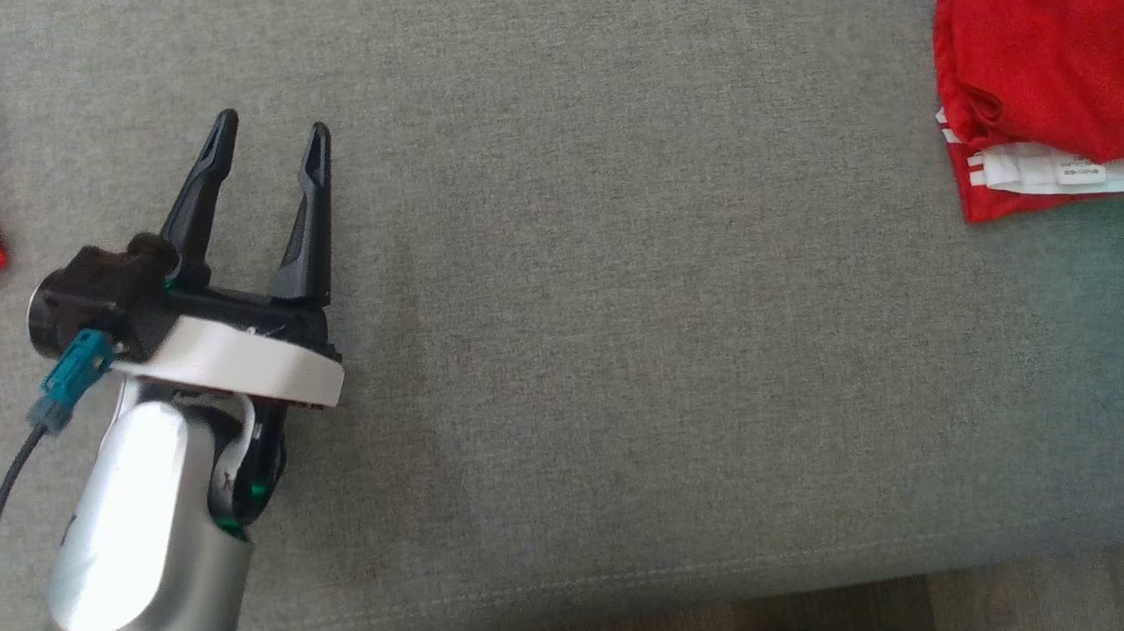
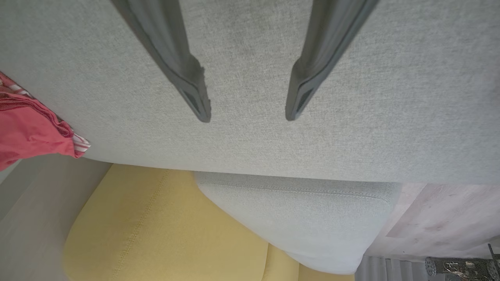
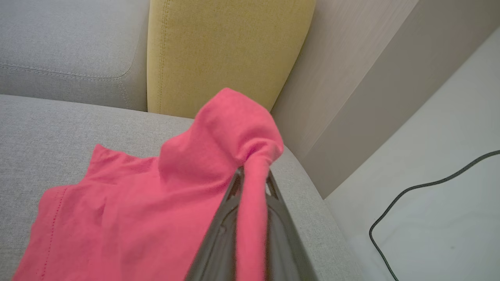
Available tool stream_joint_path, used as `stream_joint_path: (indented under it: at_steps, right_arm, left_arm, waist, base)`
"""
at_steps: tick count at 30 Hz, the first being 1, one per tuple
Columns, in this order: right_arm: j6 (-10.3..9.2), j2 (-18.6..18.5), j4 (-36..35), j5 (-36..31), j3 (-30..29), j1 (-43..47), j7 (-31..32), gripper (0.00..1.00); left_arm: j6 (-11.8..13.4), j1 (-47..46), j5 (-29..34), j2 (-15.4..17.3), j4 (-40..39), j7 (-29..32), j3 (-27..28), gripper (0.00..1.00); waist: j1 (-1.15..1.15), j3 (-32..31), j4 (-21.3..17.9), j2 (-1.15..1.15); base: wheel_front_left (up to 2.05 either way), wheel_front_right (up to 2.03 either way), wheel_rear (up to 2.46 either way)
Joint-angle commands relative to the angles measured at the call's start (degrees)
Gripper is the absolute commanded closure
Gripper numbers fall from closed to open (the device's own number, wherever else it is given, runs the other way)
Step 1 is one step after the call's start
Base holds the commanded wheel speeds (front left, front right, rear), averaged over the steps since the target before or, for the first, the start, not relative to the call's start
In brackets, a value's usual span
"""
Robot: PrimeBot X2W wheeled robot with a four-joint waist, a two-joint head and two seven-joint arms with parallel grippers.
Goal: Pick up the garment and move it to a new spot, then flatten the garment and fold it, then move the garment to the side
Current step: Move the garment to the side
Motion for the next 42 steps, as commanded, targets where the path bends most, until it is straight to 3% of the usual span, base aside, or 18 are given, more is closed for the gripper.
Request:
stream_joint_path:
  at_steps: [1, 4, 6, 7, 17, 26, 32, 42]
  right_arm:
    - [-0.05, -0.64, -2.57, -0.10, 0.67, -1.57, 0.21, 1.00]
    - [-0.05, -0.34, -3.23, 0.07, 0.39, -1.44, -0.30, 0.96]
    - [-0.05, 0.02, -3.34, 0.52, 0.34, -1.37, -0.44, 0.36]
    - [-0.05, 0.00, -3.30, 0.59, 0.96, -1.24, -0.41, 0.00]
    - [-0.05, 0.60, -6.16, 2.19, 6.49, 0.71, -3.79, 0.00]
    - [-0.05, 4.23, -11.75, 7.76, 17.54, 9.10, -9.43, 0.00]
    - [-0.05, 9.40, -14.82, 11.14, 16.61, 17.39, -14.74, 0.00]
    - [-0.05, 12.45, -15.94, 8.69, 15.30, 29.33, -19.01, 0.00]
  left_arm:
    - [-0.33, -1.14, 0.83, 0.45, -2.06, -0.69, 2.15, 0.00]
    - [-0.44, -1.29, 0.83, 0.45, -1.94, -0.69, 2.24, 0.00]
    - [-0.46, -1.36, 0.78, 0.45, -1.83, -0.69, 2.24, 0.00]
    - [-0.44, -1.37, 0.71, 0.45, -1.75, -0.69, 2.24, 0.00]
    - [0.90, -0.73, -2.05, 0.45, -0.51, -0.69, 1.02, 0.00]
    - [3.70, 2.56, -5.20, 0.45, -0.57, -0.69, 0.69, 0.00]
    - [4.97, 6.19, -7.29, 0.45, -0.61, -0.69, 0.66, 0.00]
    - [4.35, 12.08, -5.91, 0.45, -1.67, -0.69, 1.83, 0.00]
  waist:
    - [-0.01, 0.16, 0.06, 0.00]
    - [-0.01, 0.22, 0.17, 0.00]
    - [-0.01, 0.15, 0.22, 0.00]
    - [-0.01, 0.04, 0.24, 0.00]
    - [-0.01, -6.04, 2.22, 0.00]
    - [-0.01, -14.96, 6.02, 0.00]
    - [-0.01, -19.62, 8.07, 0.00]
    - [-0.01, -23.63, 8.57, 0.00]
  base:
    - [0.00, 0.00, 0.00]
    - [0.00, 0.00, 0.00]
    - [0.00, 0.00, 0.00]
    - [0.00, 0.00, 0.00]
    - [0.00, 0.00, 0.00]
    - [0.00, 0.00, 0.00]
    - [0.00, 0.00, 0.00]
    - [0.00, 0.00, 0.00]
